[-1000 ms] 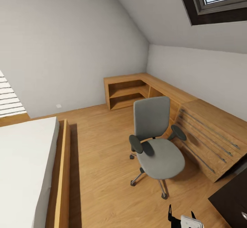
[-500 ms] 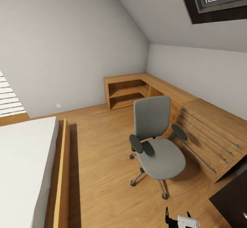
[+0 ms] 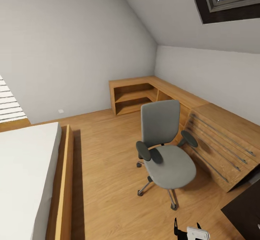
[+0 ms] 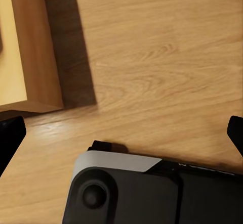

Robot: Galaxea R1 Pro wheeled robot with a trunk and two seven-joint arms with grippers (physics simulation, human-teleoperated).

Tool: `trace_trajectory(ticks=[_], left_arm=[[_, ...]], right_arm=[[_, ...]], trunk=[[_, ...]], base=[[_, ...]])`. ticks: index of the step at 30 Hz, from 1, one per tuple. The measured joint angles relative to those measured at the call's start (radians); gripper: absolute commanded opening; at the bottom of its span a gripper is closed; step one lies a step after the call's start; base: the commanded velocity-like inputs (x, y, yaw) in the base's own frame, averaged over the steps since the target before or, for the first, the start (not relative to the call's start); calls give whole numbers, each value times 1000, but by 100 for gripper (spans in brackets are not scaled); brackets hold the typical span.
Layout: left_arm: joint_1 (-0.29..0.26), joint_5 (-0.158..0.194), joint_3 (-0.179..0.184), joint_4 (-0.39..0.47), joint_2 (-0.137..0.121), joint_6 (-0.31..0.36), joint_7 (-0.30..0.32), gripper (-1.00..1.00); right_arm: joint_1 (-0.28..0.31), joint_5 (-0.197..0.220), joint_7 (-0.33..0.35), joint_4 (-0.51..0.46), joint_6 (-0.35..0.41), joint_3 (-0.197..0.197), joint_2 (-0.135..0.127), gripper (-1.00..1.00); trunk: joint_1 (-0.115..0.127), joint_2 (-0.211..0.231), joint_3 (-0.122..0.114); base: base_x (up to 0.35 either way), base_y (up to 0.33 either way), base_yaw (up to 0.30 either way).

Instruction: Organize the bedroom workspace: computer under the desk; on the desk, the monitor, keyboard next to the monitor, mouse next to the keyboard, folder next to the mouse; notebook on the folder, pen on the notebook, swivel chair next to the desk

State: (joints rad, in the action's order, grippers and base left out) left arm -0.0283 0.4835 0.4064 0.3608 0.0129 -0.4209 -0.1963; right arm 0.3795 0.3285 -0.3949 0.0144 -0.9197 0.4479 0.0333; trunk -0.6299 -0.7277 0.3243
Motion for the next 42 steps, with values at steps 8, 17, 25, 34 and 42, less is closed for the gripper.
trace_trajectory(ticks=[8, 17, 25, 34, 42], left_arm=[[0, 0, -1, -2, 0, 0, 0, 100], [-3, 0, -2, 3, 0, 4, -5, 100], [-104, -3, -2, 28, 15, 61, -115, 100], [-253, -7, -3, 187, 25, 379, -171, 100], [-408, 40, -7, 251, 48, 480, -179, 100]], right_arm=[[0, 0, 1, 0, 2, 0, -1, 100], [0, -4, 14, -5, 24, 5, 5, 100], [1, -58, 47, -105, 70, 5, 8, 100], [9, -63, 146, -364, 453, -1, 10, 100], [38, 132, 313, -543, 885, -21, 40, 100]], trunk=[[-31, -56, 25], [-65, -119, 53], [-96, -175, 78], [-130, -238, 107], [-161, -294, 132]], base=[[0, 0, 0], [0, 0, 0], [0, 0, 0], [0, 0, 0], [0, 0, 0]])
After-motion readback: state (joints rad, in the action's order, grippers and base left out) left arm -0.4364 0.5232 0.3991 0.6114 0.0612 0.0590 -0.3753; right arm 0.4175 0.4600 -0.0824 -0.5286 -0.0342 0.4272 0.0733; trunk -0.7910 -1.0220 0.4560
